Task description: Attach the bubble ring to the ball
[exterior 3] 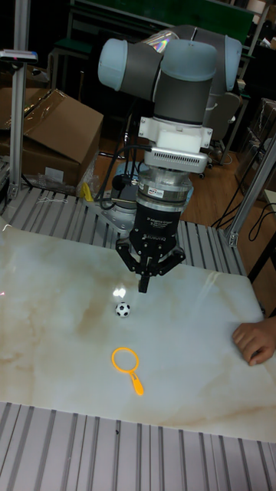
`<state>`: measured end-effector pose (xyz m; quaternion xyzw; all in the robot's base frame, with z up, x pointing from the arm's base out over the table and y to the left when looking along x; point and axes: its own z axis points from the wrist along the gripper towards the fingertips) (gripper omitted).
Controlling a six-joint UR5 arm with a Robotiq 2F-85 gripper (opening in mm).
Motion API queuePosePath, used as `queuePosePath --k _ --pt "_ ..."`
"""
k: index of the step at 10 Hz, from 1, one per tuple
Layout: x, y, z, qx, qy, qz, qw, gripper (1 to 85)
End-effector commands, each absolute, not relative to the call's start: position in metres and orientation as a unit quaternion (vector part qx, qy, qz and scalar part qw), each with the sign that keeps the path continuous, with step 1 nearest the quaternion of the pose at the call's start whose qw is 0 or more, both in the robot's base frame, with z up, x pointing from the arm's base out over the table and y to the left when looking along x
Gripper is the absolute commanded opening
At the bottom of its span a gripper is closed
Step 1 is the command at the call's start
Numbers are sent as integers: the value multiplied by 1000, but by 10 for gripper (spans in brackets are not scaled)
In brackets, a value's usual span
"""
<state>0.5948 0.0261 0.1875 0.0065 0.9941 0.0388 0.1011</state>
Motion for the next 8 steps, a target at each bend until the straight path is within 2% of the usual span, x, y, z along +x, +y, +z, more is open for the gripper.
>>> queuePosePath --k 1,3,8 --pt "591 30 188 8 994 47 95 13" --pt "589 31 188 14 995 50 90 13" --pt "604 33 192 36 991 58 118 13"
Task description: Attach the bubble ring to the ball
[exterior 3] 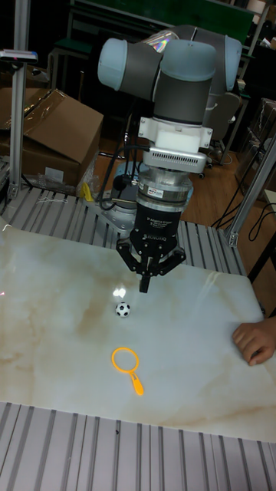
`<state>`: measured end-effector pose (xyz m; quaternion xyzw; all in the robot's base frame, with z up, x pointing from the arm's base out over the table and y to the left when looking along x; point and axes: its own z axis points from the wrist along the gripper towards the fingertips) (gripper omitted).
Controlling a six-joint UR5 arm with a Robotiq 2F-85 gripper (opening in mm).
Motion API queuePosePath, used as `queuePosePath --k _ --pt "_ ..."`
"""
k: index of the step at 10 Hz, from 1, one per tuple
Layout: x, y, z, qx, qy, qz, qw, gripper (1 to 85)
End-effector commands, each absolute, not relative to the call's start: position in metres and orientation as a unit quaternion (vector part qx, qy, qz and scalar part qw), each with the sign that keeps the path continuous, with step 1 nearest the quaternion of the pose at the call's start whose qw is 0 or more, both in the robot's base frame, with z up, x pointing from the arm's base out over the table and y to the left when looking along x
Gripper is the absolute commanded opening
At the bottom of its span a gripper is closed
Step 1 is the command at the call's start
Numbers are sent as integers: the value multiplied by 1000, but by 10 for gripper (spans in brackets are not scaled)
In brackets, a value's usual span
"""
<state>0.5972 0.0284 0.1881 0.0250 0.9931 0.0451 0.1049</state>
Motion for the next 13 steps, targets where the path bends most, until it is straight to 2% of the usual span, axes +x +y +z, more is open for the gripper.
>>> queuePosePath --k 1,2,3,5,6,8,10,11,12,13 --pt "604 34 192 31 991 58 119 20" --pt "609 36 187 19 990 59 124 83" --pt "614 43 169 -1 990 67 121 287" --pt "627 48 132 -2 992 80 99 303" --pt "635 51 111 -2 991 86 99 307" --pt "652 44 67 -17 991 66 117 307" --pt "658 46 54 -29 991 61 116 337" --pt "652 48 49 -41 992 61 103 403" --pt "650 48 42 -44 993 59 96 403" --pt "647 45 43 -25 994 53 88 293"
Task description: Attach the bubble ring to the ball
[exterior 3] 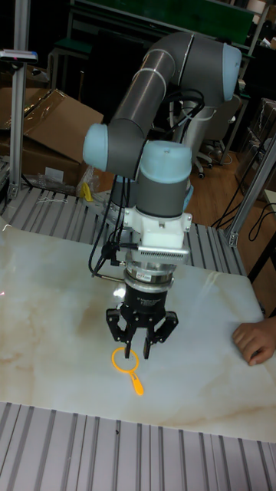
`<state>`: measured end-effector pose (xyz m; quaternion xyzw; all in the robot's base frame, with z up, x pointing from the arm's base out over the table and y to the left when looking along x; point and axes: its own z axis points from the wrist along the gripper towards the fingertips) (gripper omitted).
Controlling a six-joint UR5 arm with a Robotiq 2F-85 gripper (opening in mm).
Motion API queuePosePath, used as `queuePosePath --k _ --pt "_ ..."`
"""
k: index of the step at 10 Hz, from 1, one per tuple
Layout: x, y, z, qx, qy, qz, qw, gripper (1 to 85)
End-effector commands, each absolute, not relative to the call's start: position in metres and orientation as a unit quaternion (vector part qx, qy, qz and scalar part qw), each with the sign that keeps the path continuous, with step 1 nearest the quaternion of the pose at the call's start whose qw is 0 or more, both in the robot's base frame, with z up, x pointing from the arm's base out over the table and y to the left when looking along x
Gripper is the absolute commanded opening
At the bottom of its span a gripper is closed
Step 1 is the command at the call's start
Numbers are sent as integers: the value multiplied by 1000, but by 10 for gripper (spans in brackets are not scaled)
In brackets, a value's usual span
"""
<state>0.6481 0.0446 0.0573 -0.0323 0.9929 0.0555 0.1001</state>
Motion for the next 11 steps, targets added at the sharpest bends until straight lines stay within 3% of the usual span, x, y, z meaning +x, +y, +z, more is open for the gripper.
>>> queuePosePath --k 1,2,4,5,6,7,11 --pt "644 35 46 -11 996 35 82 183" --pt "641 29 45 6 997 25 76 50" --pt "640 23 45 17 997 15 73 13" --pt "649 26 46 14 996 20 92 13" --pt "658 40 49 8 993 47 108 43" --pt "653 55 50 -33 992 70 102 310" --pt "664 70 14 -45 992 57 102 377"
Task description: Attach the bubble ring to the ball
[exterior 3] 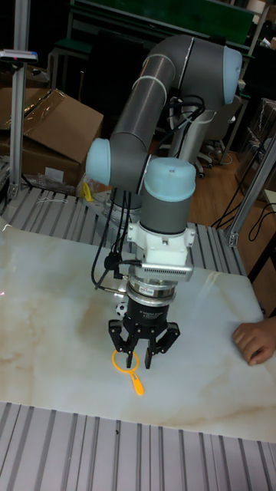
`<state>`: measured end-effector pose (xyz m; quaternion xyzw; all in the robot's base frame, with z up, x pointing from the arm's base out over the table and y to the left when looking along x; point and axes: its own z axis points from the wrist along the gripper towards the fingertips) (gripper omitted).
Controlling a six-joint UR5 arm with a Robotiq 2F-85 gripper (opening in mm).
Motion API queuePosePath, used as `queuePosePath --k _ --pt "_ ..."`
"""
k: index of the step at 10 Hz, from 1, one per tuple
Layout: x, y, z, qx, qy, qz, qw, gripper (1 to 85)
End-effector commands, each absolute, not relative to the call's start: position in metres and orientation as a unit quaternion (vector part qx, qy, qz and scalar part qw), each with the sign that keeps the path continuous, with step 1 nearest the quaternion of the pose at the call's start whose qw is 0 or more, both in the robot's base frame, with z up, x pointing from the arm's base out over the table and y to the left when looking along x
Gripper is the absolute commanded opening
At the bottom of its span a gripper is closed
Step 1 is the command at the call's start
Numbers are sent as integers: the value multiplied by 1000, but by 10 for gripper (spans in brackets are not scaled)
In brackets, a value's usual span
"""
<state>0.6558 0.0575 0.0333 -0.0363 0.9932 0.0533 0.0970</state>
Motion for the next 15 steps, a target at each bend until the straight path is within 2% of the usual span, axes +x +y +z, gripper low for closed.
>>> queuePosePath --k 1,5,6,7,8,10,15 --pt "668 71 2 -48 991 59 107 377" --pt "671 65 -18 -57 990 57 115 377" --pt "672 63 -16 -49 990 58 117 347" --pt "670 61 -14 -31 992 55 111 173" --pt "669 57 -12 -23 993 46 107 97" --pt "669 53 -10 -7 994 34 103 13" --pt "660 47 28 -1 995 49 89 13"
